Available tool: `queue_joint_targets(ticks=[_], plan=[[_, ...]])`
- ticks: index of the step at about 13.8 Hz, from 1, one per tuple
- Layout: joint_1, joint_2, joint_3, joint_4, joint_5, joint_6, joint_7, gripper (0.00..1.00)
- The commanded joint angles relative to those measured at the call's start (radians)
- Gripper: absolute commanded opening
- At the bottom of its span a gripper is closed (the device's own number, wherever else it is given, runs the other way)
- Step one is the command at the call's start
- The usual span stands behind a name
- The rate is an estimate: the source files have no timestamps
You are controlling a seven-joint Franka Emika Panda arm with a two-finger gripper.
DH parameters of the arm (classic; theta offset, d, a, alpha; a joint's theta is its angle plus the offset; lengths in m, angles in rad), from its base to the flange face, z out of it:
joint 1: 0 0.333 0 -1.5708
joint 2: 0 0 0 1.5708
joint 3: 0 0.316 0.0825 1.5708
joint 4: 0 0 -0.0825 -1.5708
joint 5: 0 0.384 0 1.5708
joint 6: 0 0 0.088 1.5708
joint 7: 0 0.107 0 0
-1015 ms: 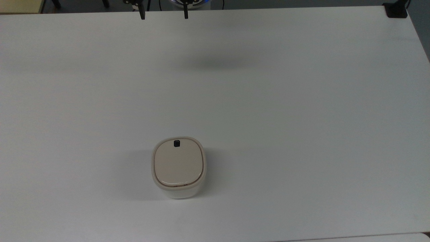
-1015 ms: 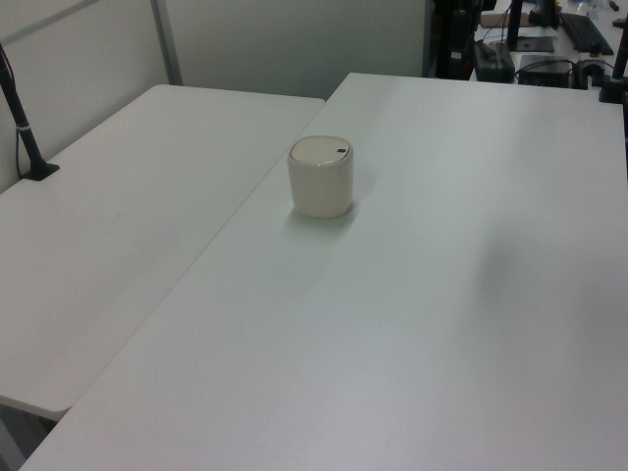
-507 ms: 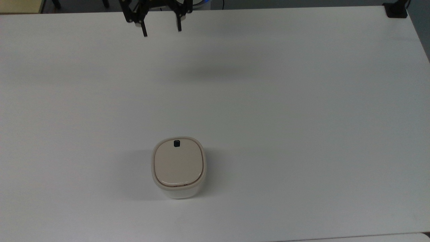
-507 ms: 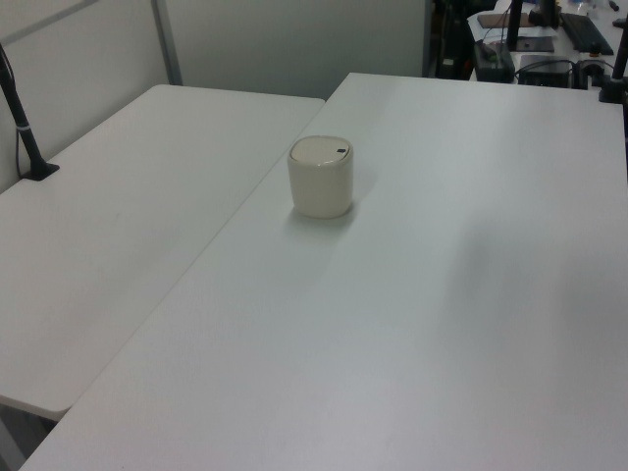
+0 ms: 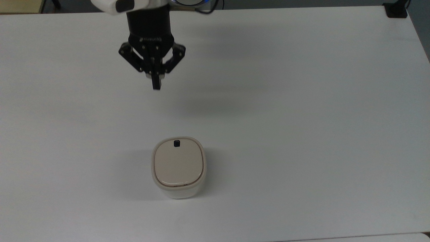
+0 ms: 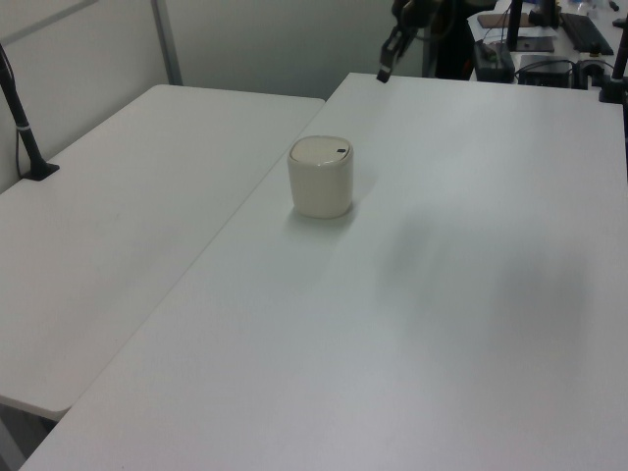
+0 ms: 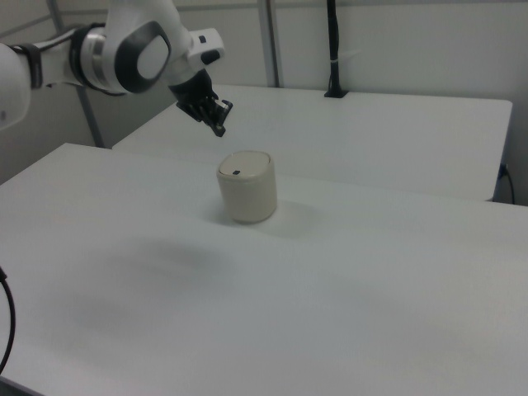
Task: Open the trash bin
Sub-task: 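Move the gripper over the cream bin and lower toward its lid button, then press down on the lid button with the gripper fingertips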
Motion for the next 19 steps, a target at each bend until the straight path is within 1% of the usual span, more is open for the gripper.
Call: queue_joint_targets(ticks=[1,4,7,9,10,14,15,16,18,19], plan=[[0.014,0.082,-0.010,-0.003,-0.003,0.152,0.145,0.01],[0.040,0.165,-0.008,-0.008,-0.012,0.260,0.180,0.02],[0.051,0.203,-0.008,-0.031,-0.049,0.340,0.240,0.02],[0.062,0.232,-0.008,-0.032,-0.104,0.356,0.289,0.02],[0.063,0.243,-0.008,-0.032,-0.115,0.357,0.300,0.02],[0.065,0.258,-0.008,-0.047,-0.188,0.354,0.299,0.02],[0.063,0.257,-0.007,-0.044,-0.182,0.351,0.303,0.02],[0.054,0.231,-0.007,-0.038,-0.164,0.342,0.321,0.02],[0.048,0.171,-0.007,-0.038,-0.124,0.301,0.335,0.02],[0.048,0.127,-0.005,-0.037,-0.103,0.247,0.337,0.02]])
